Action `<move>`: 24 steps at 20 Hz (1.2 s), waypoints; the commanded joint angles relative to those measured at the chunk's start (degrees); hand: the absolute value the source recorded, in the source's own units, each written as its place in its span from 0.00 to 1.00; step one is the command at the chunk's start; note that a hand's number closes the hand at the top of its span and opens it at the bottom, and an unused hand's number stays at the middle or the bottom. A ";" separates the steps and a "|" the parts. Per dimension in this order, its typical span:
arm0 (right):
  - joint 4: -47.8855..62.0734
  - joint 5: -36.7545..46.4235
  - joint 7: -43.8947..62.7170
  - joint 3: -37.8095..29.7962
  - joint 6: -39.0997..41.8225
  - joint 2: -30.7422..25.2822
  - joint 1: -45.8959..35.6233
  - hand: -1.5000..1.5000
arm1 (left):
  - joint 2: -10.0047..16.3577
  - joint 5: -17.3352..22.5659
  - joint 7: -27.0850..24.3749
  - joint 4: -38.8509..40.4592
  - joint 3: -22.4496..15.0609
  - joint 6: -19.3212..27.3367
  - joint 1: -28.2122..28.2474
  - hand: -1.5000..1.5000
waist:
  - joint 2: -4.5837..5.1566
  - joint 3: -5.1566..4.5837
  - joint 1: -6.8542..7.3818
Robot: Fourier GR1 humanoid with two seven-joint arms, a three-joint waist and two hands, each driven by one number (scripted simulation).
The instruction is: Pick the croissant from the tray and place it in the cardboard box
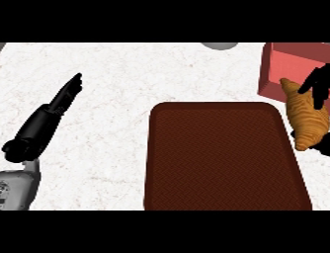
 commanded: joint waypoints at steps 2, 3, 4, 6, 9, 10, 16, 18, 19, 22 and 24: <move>8.55 -4.57 7.46 -9.62 2.37 -2.61 -7.61 1.00 | 1.04 -0.01 -0.28 0.16 0.18 -1.46 -0.15 0.50 | 0.16 0.03 0.75; 13.01 -4.57 9.26 -10.29 2.30 -3.10 -12.03 1.00 | 0.75 0.71 -1.37 -1.34 0.36 -1.58 1.37 0.50 | 0.25 0.02 1.63; 16.16 -4.09 8.21 -11.02 0.49 -3.07 -12.87 1.00 | -1.15 0.18 0.09 1.45 -0.27 -0.26 -1.70 0.50 | 0.42 0.04 1.19; 21.44 -3.26 10.24 -11.05 0.67 -4.62 -18.17 1.00 | -0.81 -1.73 -0.59 0.20 -0.91 0.43 -1.18 0.50 | 0.41 0.03 1.56; 33.08 -0.30 5.90 -10.99 -2.33 -7.25 -22.76 1.00 | 0.28 1.44 0.29 0.09 0.88 -2.39 -2.39 0.50 | 0.57 0.06 1.96; 36.94 2.04 3.13 -9.87 -4.82 -7.79 -24.09 1.00 | -2.14 -2.18 0.39 -0.58 -1.93 0.69 -1.13 0.50 | 0.62 0.07 2.12; 51.33 10.40 -3.63 -3.73 -1.80 -15.50 -27.48 1.00 | -0.84 -0.80 -0.09 1.36 -0.40 -1.08 -3.40 0.50 | 1.12 0.07 3.03; 55.04 13.25 -5.99 -0.97 -0.29 -17.08 -26.03 1.00 | -2.74 -1.98 0.10 0.29 -2.57 -0.08 -1.98 0.50 | 1.40 0.11 3.78; 57.70 13.93 -5.60 -0.10 -0.09 -15.91 -27.82 1.00 | -3.01 -2.65 -0.62 3.63 -2.23 0.57 -5.34 0.50 | 1.69 0.09 3.44; 65.25 15.74 -12.83 0.51 1.06 -20.08 -30.01 1.00 | -0.96 -0.92 0.01 2.11 -0.60 -1.52 -5.04 0.50 | 1.44 0.15 3.65; 68.22 18.66 -15.38 2.90 -1.06 -19.79 -28.59 1.00 | -2.09 -1.14 0.04 -0.41 -1.99 -1.24 -2.73 0.50 | 1.65 0.23 4.63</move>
